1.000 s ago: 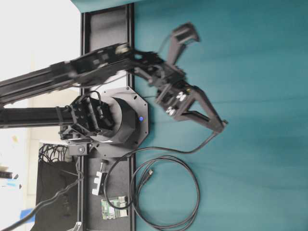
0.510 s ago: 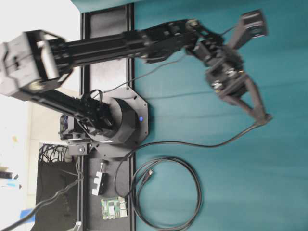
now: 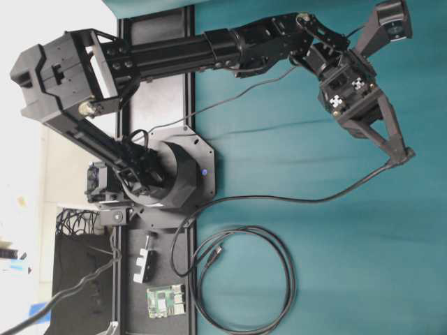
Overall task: Insert the USB using both arms.
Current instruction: 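Lift both cable ends and bring them together above the table, then align the male plug with the female socket, tips facing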
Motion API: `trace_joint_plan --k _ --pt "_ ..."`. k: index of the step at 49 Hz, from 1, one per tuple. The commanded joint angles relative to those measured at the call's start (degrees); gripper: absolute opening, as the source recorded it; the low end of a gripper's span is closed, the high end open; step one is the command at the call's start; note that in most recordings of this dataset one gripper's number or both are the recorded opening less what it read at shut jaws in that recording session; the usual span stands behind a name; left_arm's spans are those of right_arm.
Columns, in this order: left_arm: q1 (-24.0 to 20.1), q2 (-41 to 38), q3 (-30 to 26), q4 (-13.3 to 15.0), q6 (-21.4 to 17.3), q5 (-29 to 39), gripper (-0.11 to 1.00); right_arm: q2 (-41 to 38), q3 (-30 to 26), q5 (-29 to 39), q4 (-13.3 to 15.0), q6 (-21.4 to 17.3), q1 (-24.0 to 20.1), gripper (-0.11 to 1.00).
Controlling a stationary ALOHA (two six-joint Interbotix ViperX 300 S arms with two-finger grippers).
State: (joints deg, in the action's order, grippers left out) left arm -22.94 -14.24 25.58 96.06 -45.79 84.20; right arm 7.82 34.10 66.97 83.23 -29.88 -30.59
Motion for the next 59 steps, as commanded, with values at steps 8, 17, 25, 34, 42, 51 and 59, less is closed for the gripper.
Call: trace_joint_plan --k 8,17,25,34,42,51,59 --pt "-0.4 -1.8 -2.5 0.3 0.6 2.0 0.27 -1.1 0.7 -1.1 4.3 -0.2 0.0 0.22" --pt "-0.5 -5.1 -5.6 0.3 0.4 2.2 0.27 -1.4 2.7 -1.8 5.7 -0.4 0.0 0.22" --pt "-0.8 -5.8 -8.6 -0.4 0.9 2.3 0.27 -1.3 2.5 -3.2 7.3 -0.2 -0.1 0.22" --pt "-1.4 -6.1 -9.2 -2.5 1.7 2.4 0.27 -1.4 2.9 -5.9 8.5 -0.2 0.0 0.22" --pt "-1.4 -6.2 -9.2 -2.5 1.8 2.3 0.27 -1.3 3.0 -6.2 8.5 -0.3 0.0 0.22" --pt "-1.1 -6.4 -10.2 -2.5 1.7 2.1 0.27 -1.3 3.1 -7.4 8.5 -0.4 0.4 0.22" --pt "-0.5 -6.8 -11.0 -2.5 1.7 1.7 0.27 -1.3 3.3 -8.6 8.5 -0.5 0.8 0.22"
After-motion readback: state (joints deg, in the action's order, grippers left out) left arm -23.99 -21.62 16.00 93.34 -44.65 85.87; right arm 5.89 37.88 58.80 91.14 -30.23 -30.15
